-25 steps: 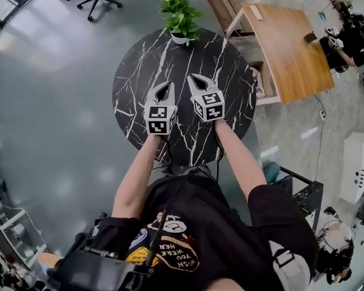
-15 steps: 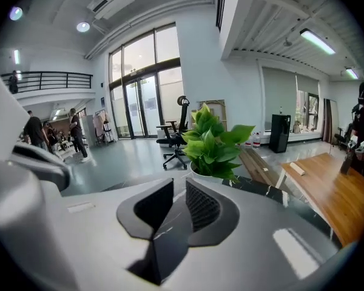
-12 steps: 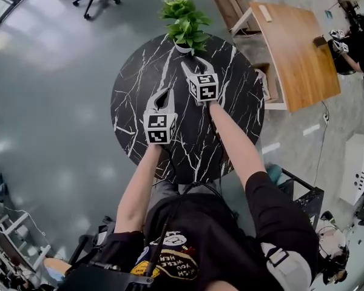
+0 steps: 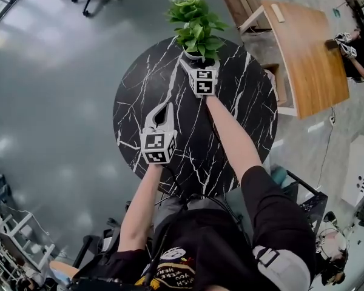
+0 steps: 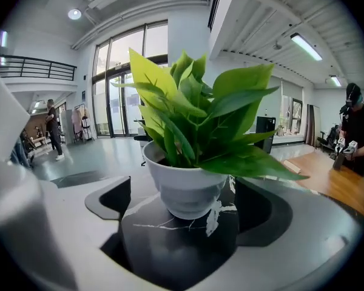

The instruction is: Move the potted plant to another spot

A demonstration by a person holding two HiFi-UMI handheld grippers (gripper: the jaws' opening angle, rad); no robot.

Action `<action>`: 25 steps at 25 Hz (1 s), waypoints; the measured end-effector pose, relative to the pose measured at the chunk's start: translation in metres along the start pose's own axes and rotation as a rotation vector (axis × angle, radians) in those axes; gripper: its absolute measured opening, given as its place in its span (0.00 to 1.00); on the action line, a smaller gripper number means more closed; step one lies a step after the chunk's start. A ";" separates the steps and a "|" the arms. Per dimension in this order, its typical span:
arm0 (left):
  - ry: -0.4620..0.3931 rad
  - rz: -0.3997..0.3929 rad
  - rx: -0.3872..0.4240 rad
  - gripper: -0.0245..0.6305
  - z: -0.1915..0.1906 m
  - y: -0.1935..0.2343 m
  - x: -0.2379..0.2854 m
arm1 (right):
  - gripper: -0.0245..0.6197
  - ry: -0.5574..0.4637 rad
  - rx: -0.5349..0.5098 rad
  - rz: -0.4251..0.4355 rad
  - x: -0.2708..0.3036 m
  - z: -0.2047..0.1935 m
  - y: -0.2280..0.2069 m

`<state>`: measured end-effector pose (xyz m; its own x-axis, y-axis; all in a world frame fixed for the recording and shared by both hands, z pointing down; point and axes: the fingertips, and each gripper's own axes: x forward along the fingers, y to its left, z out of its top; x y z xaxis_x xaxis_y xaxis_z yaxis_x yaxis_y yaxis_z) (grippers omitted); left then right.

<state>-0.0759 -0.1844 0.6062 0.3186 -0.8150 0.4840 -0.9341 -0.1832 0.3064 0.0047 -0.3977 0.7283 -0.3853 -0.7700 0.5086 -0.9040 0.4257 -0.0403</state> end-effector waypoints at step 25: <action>0.001 -0.048 0.023 0.04 -0.012 -0.011 -0.016 | 0.77 0.031 0.005 -0.156 -0.012 -0.028 -0.005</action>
<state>-0.0687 -0.1624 0.6045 0.3631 -0.8042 0.4705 -0.9213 -0.2346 0.3101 0.0191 -0.3774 0.7460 -0.2340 -0.8117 0.5352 -0.9534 0.2994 0.0373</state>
